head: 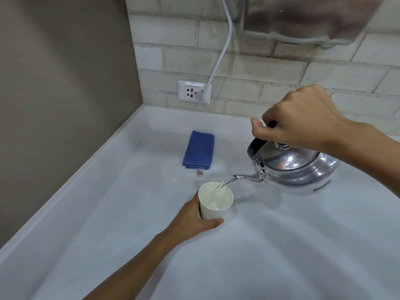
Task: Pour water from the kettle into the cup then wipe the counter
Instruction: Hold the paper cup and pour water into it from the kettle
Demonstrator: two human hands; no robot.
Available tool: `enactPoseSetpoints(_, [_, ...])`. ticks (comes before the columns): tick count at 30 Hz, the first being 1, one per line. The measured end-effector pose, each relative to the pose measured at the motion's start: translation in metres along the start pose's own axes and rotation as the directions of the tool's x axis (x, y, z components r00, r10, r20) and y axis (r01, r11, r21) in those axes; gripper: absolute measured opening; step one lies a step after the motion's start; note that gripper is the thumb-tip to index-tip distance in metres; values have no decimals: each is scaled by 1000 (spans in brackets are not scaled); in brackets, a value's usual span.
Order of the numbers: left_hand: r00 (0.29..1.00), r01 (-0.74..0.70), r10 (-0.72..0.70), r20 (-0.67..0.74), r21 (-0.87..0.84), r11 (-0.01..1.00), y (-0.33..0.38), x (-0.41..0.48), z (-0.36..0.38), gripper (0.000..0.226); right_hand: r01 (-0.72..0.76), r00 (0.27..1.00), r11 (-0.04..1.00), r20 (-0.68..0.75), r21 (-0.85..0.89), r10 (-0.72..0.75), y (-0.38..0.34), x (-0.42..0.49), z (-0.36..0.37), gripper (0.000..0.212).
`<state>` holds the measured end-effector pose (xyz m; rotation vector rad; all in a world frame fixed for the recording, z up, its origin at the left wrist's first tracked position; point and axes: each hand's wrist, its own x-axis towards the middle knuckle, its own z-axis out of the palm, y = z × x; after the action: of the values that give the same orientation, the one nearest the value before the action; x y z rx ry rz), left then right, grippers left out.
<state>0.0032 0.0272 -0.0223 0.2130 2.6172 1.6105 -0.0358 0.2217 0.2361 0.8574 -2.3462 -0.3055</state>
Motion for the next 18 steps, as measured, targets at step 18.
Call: enactPoseSetpoints(18, [1000,-3,3,-5,-5,1000,1,0,0,63,6,1000,1000,25,-12,-5,1,-1,-2,48])
